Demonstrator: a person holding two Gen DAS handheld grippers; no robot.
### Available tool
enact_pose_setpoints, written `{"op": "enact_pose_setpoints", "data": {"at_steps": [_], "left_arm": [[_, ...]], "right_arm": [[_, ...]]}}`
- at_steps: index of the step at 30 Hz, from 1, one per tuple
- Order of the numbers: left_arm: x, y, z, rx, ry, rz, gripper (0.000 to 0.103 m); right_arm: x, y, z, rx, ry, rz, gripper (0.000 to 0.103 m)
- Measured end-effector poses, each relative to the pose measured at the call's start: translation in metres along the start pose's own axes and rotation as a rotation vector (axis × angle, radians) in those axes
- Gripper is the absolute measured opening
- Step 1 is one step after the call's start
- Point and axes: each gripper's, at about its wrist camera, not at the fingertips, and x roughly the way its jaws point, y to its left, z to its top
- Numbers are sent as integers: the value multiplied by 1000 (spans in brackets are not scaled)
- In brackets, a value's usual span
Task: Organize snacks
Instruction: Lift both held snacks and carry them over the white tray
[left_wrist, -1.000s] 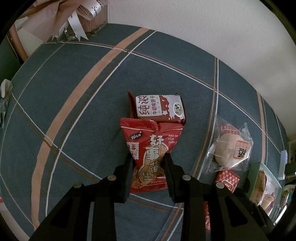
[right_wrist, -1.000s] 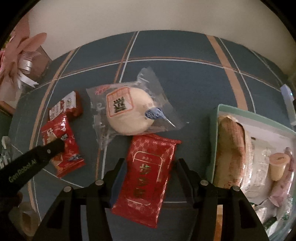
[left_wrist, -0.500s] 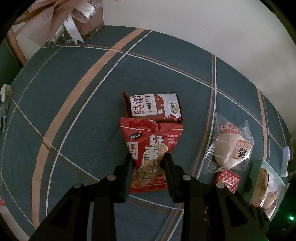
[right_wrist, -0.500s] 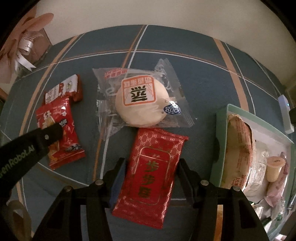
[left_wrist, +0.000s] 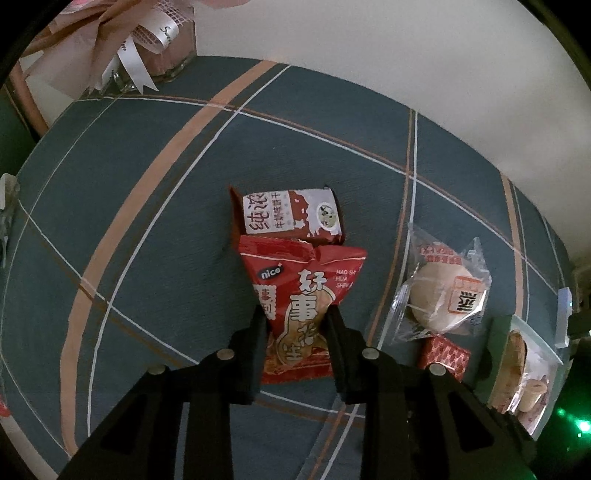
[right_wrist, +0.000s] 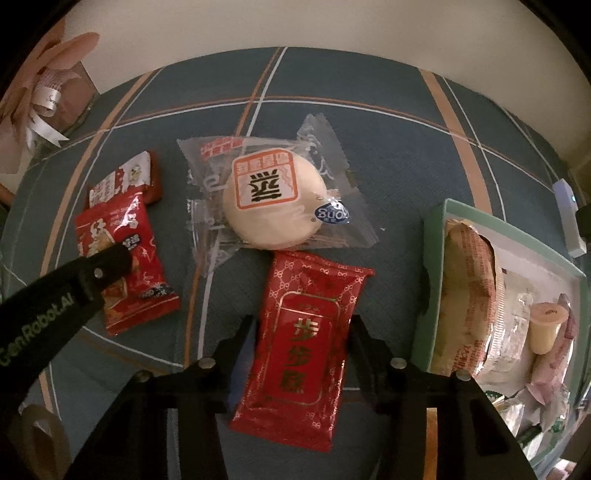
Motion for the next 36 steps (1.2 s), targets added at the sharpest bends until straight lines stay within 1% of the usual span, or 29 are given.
{"op": "enact_pose_setpoints", "data": {"at_steps": [3,7,11,20,26,28,32,36], "left_arm": [[-8,3,2,-9,-18,-3,32],[-25,6,4,-23,-51,-15,32],[-43,5,4,-29,-84,-34,32],[-72,9,9,-38,-155,-55,32],[-87,8,8,-36,-191,-66,32],[-92,7,8,-35,-200,-78,32],[-103,1,5,-18,-221,-102,32],[-112,-9,1,-3,-236,-124,32]], "right_arm": [[-4,-7,2,23,4,25,50],[-17,-15,5,40,-16,50,50],[-32,-21,10,41,-31,59,49],[-66,-28,16,51,-82,92,49],[-90,-35,11,62,-122,118,49],[-91,-33,13,64,-133,128,49],[-105,-49,14,100,-164,144,49],[-117,-76,16,152,-199,128,49]]}}
